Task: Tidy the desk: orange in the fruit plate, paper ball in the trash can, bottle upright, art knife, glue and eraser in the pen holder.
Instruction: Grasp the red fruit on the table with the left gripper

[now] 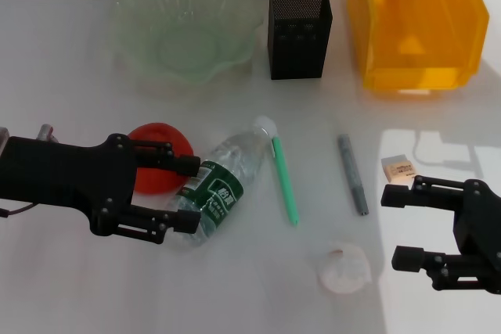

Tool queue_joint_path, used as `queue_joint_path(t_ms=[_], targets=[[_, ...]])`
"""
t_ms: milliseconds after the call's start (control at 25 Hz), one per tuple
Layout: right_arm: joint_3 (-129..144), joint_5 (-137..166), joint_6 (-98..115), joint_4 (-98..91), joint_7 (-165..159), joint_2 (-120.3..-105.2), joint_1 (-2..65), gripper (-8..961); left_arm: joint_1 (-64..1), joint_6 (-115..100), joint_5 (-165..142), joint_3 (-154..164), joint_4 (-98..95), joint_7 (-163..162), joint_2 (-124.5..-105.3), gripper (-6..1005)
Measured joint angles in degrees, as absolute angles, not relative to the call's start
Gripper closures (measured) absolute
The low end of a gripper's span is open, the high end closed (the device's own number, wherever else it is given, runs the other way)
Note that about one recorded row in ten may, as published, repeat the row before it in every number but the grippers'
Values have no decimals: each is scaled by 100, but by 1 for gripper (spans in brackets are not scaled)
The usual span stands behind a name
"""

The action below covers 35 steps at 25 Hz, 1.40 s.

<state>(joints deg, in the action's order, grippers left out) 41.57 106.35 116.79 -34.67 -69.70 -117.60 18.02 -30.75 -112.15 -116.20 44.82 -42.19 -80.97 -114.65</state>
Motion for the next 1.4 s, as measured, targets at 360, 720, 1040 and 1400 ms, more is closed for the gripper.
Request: queue_joint_path(t_ms=[360, 720, 1040, 1400], targets=[[4148, 10634, 11671, -3462, -6969, -11760, 1802, 203, -3067, -11224, -11619, 4476, -4241, -8171, -11451, 219], [4148, 10634, 11657, -3425, -6890, -11764, 1810, 202, -2904, -10339, -11618, 3680, -4558, -8100, -11443, 233], [4177, 10635, 11603, -3398, -6813, -11819, 1793, 203, -2716, -8882, -11866, 3817, -4402, -7359, -11715, 245], [4184, 10635, 11594, -3392, -6811, -11878, 1866, 202, -2810, -8118, -12350, 4256, -4247, -7359, -11832, 258]])
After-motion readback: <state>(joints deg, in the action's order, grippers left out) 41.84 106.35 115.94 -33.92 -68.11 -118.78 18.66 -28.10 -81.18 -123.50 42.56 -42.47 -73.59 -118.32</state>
